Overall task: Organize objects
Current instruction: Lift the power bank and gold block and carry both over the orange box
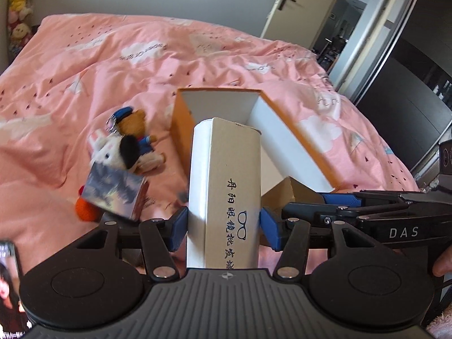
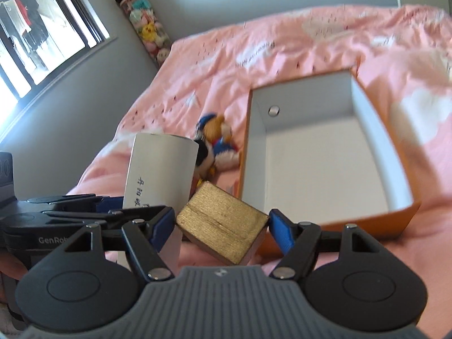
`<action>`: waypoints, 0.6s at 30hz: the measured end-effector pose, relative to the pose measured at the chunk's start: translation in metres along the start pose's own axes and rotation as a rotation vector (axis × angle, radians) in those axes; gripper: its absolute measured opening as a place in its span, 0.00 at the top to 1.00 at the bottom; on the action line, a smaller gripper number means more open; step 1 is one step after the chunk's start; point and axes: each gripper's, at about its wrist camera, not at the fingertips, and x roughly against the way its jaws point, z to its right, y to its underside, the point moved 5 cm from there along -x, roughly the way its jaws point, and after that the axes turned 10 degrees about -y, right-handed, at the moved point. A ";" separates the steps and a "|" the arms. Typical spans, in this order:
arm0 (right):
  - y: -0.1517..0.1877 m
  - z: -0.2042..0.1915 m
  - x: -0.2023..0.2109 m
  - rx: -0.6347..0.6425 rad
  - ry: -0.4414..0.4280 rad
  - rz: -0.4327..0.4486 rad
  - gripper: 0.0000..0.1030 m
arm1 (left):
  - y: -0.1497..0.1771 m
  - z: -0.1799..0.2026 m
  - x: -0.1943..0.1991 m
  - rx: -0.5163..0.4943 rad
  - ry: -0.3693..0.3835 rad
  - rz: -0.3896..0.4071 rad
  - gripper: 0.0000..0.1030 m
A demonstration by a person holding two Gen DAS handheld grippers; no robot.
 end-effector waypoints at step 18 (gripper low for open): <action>-0.056 0.083 -0.015 -0.054 0.108 0.021 0.29 | -0.070 0.048 -0.090 -0.182 0.146 -0.122 0.69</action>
